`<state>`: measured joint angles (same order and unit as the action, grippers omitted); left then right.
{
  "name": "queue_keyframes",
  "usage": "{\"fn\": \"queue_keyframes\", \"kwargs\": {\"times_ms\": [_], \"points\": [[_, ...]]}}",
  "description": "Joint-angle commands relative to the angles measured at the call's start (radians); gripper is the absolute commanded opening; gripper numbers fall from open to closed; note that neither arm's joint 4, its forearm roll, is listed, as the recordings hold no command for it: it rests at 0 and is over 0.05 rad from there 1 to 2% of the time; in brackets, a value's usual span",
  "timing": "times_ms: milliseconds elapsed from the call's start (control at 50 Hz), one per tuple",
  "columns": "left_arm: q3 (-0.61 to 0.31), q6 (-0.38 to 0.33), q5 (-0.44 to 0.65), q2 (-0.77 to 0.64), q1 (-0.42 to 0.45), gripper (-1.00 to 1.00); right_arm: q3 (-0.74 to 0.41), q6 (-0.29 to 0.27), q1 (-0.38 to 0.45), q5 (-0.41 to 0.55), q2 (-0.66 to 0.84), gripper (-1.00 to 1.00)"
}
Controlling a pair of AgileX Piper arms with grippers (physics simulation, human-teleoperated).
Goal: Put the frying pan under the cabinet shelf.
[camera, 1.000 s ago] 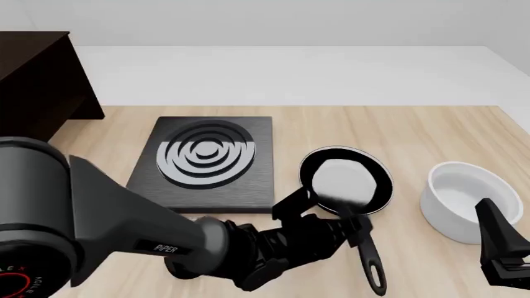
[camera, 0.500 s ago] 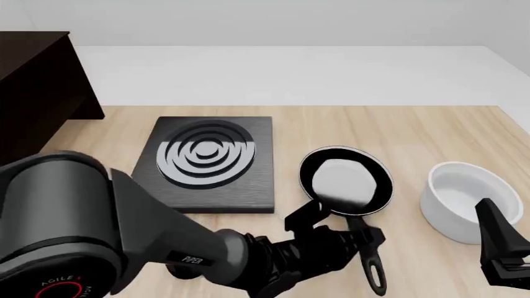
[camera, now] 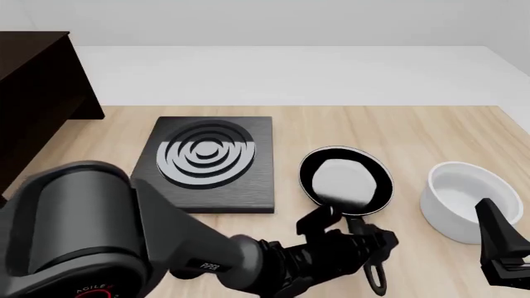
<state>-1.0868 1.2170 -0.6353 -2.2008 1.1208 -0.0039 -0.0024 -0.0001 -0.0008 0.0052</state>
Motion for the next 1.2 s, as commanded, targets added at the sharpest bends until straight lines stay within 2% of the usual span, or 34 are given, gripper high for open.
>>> {"fn": "queue_keyframes", "kwargs": {"times_ms": [20,60,80,180,340,500,660,780,1040,1140,1180,1200], "points": [[-0.05,0.013,0.002,-0.056,-0.042,1.0,0.0,0.0,0.0,0.0,0.0,1.0],[-0.046,0.014,-0.008,-0.056,-0.033,1.0,0.0,0.0,0.0,0.0,0.0,1.0],[-0.053,0.027,-0.006,-0.074,-0.053,-1.0,0.0,0.0,0.0,0.0,0.0,1.0],[-0.044,0.0,0.003,-0.05,-0.045,-1.0,0.0,0.0,0.0,0.0,0.0,1.0],[-0.025,0.028,-0.018,-0.049,-0.066,-1.0,0.0,0.0,0.0,0.0,0.0,1.0],[0.008,0.024,-0.029,0.001,-0.077,-1.0,0.0,0.0,0.0,0.0,0.0,1.0],[0.062,-0.006,0.007,0.163,-0.105,-1.0,0.0,0.0,0.0,0.0,0.0,1.0],[0.097,0.004,0.012,0.243,-0.127,-1.0,0.0,0.0,0.0,0.0,0.0,1.0],[0.173,0.134,-0.095,0.341,-0.17,-1.0,0.0,0.0,0.0,0.0,0.0,1.0],[0.203,0.197,-0.137,0.38,-0.205,-1.0,0.0,0.0,0.0,0.0,0.0,1.0],[0.215,0.216,-0.143,0.429,-0.245,-1.0,0.0,0.0,0.0,0.0,0.0,1.0],[0.222,0.244,-0.156,0.423,-0.25,-1.0,0.0,0.0,0.0,0.0,0.0,1.0]]}}
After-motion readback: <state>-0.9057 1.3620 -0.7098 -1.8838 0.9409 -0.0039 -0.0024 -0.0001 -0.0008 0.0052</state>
